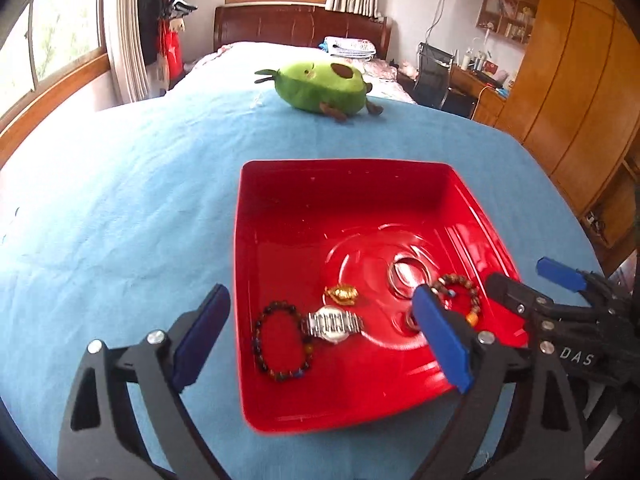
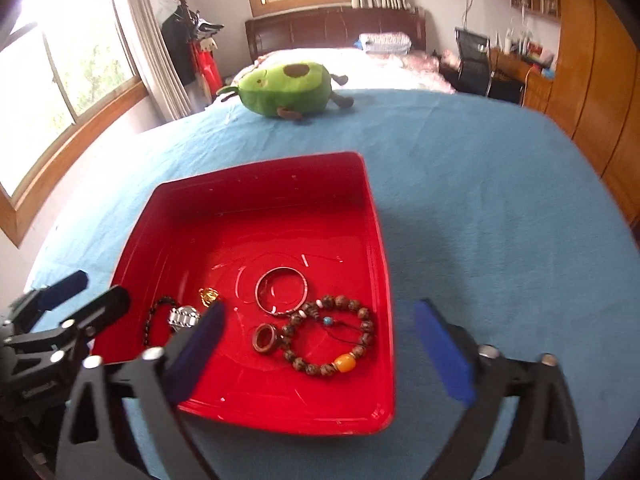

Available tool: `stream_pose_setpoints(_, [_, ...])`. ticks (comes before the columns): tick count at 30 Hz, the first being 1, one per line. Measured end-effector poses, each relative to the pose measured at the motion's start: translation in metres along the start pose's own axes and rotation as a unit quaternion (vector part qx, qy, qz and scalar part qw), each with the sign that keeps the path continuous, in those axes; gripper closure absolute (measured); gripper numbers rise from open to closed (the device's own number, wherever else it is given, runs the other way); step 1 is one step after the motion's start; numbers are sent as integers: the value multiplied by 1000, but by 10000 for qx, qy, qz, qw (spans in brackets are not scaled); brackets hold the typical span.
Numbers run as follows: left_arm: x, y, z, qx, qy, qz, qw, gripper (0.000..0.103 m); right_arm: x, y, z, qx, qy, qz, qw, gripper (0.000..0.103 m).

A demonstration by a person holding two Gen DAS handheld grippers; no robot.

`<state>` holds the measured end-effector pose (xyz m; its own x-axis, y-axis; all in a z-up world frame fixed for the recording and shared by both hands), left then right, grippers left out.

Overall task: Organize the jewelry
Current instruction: 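Withdraw both tools from the tin back toward the remaining necklaces, then grasp the gold pendant on black cord with the left tool while the right tool grasps the silver chain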

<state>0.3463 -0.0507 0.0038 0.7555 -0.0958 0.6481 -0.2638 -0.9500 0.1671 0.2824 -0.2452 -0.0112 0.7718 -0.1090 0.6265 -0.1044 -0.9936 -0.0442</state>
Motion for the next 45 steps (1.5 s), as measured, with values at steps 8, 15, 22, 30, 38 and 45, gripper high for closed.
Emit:
stream_pose_setpoints(8, [-30, 12, -53, 29, 293, 166, 9994, 8, -30, 4, -37, 195, 11, -28, 9998, 4])
stream_pose_setpoints(15, [-67, 21, -91, 60, 463, 298, 9985, 7, -74, 12, -73, 451, 140, 62, 9989, 4])
stream_pose_setpoints(22, [-102, 28, -120, -45, 526, 280, 9982, 7, -117, 26, -104, 474, 275, 135, 9984, 4])
stream_pose_setpoints(30, [-144, 12, -113, -65, -11, 44, 10000, 7, -162, 61, -122, 408, 253, 487, 9977, 4])
stream_pose_setpoints(38, [-170, 6, -78, -29, -697, -170, 9974, 8, -186, 70, -120, 693, 145, 591, 9957, 14])
stream_pose_setpoints(45, [-168, 18, -42, -152, -1328, -304, 9906, 29, -192, 71, -110, 898, -16, 636, 9939, 32])
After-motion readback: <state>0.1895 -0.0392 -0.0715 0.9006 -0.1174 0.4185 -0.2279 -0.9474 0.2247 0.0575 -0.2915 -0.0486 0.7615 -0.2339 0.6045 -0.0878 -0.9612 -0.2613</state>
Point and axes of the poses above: each gripper's, at about its wrist camera, not at the fingertips, and z roughly the way its jaws point, y to its right, x to its top, the point moved 7 cm from there along z, roughly the way its jaws point, and after that the axes turned 6 degrees about -x, right-handed, at the moved point
